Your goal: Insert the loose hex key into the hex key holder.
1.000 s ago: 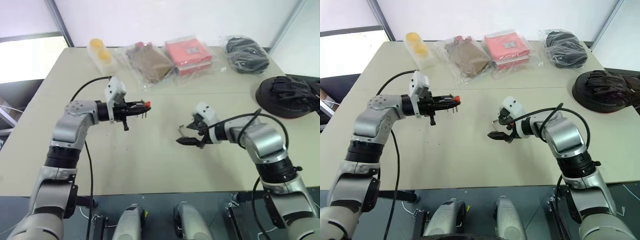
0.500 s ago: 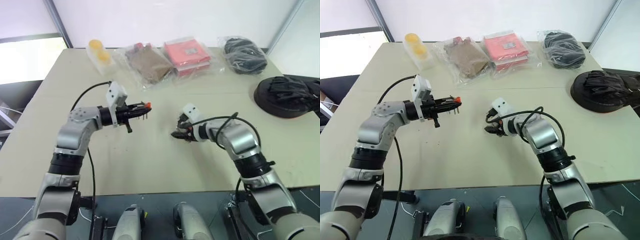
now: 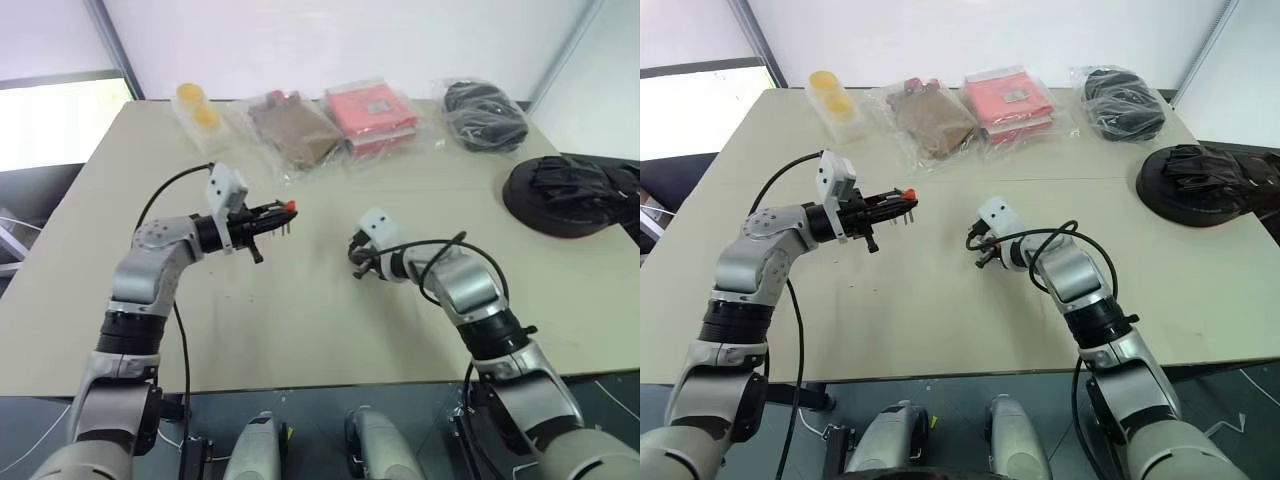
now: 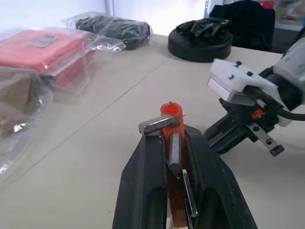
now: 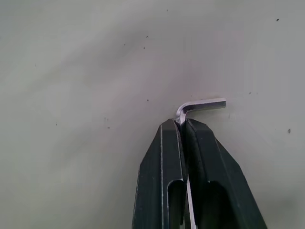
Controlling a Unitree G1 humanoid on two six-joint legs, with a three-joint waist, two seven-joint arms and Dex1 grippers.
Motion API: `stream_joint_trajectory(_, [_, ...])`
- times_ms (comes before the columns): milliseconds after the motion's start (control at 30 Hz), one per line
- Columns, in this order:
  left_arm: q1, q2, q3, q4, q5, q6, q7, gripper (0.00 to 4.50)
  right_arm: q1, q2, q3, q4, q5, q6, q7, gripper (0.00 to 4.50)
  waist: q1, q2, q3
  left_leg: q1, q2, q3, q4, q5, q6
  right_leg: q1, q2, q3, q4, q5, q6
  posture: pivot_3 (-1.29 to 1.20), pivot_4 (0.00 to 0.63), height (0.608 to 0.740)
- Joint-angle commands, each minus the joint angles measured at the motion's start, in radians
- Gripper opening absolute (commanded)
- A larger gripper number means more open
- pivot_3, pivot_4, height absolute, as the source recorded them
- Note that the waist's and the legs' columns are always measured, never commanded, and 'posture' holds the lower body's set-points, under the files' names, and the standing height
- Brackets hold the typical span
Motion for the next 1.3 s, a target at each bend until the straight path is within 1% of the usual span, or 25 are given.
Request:
stream_joint_trajectory(33, [-0.04,0.028,0.011,0.05,-0.052,0.05,-0.081,0.0,-0.143,0.057,-0.204,0.001,0.103,-0.202,-0.025,0.05,-0.006,0.004,0.003,-0.002,0.0,0.0,0.0,0.0,0.0,-0.002,0.0,0.0,0.0,0.0,0.0,0.0,0.15,0.74])
stream_joint_trajectory(67, [-0.062,0.025,0.015,0.082,-0.061,0.059,-0.094,0.0,-0.172,0.072,-0.257,-0.002,0.142,-0.25,-0.023,0.05,-0.006,0.005,0.005,-0.005,0.0,0.0,0.0,0.0,0.0,-0.005,0.0,0.0,0.0,0.0,0.0,0.0,0.15,0.74])
stream_joint_trajectory(133, [-0.11,0.015,0.015,0.153,-0.063,0.056,-0.121,0.0,-0.212,0.115,-0.357,0.0,0.237,-0.289,-0.027,0.05,-0.003,0.004,0.006,-0.007,-0.001,0.0,0.0,0.0,0.0,-0.008,-0.001,0.0,0.001,0.0,0.001,0.0,0.15,0.74])
stream_joint_trajectory(233, [-0.169,-0.005,0.0,0.231,-0.051,0.042,-0.157,0.0,-0.23,0.171,-0.441,-0.002,0.314,-0.331,-0.059,0.05,0.003,0.003,0.005,-0.008,0.0,-0.001,-0.001,0.0,0.0,-0.008,-0.001,-0.001,0.0,0.0,0.001,0.0,0.15,0.74])
stream_joint_trajectory(333, [-0.219,-0.027,-0.012,0.278,-0.049,0.044,-0.194,0.0,-0.236,0.227,-0.499,-0.037,0.418,-0.302,-0.091,0.05,0.01,0.004,0.005,-0.008,0.0,0.0,-0.002,0.0,0.001,-0.007,-0.002,-0.001,-0.001,0.0,0.001,0.0,0.15,0.74])
stream_joint_trajectory(400, [-0.239,-0.034,-0.017,0.305,-0.038,0.033,-0.213,0.0,-0.231,0.247,-0.505,-0.055,0.454,-0.288,-0.104,0.05,0.014,0.004,0.006,-0.008,0.0,0.0,-0.001,0.0,0.001,-0.007,-0.002,-0.001,0.0,0.0,0.001,0.0,0.15,0.74])
stream_joint_trajectory(467, [-0.284,-0.063,-0.022,0.343,-0.033,0.017,-0.221,0.0,-0.207,0.276,-0.499,-0.096,0.504,-0.267,-0.109,0.05,0.014,0.004,0.006,-0.007,0.0,0.0,0.0,0.0,0.001,-0.007,-0.002,-0.001,0.0,0.0,0.001,0.0,0.15,0.74])
stream_joint_trajectory(633, [-0.341,-0.111,-0.023,0.403,-0.009,-0.047,-0.214,0.0,-0.183,0.303,-0.48,-0.134,0.556,-0.248,-0.131,0.05,0.015,0.004,0.006,-0.007,0.0,-0.001,0.0,0.0,0.001,-0.007,-0.001,-0.001,0.001,0.0,0.001,0.0,0.15,0.74])
stream_joint_trajectory(967, [-0.396,-0.136,-0.007,0.469,-0.009,-0.075,-0.224,0.0,-0.157,0.291,-0.453,-0.148,0.582,-0.247,-0.151,0.05,0.014,0.005,0.006,-0.007,0.0,0.0,0.0,0.0,0.001,-0.008,-0.001,-0.001,0.001,0.0,0.001,0.0,0.15,0.74])
stream_joint_trajectory(1300, [-0.407,-0.149,-0.002,0.47,-0.011,-0.075,-0.224,0.0,-0.139,0.29,-0.442,-0.158,0.597,-0.249,-0.168,0.05,0.014,0.005,0.006,-0.007,0.0,0.0,0.0,0.0,0.001,-0.007,-0.001,-0.001,0.001,0.0,0.001,0.0,0.15,0.74])
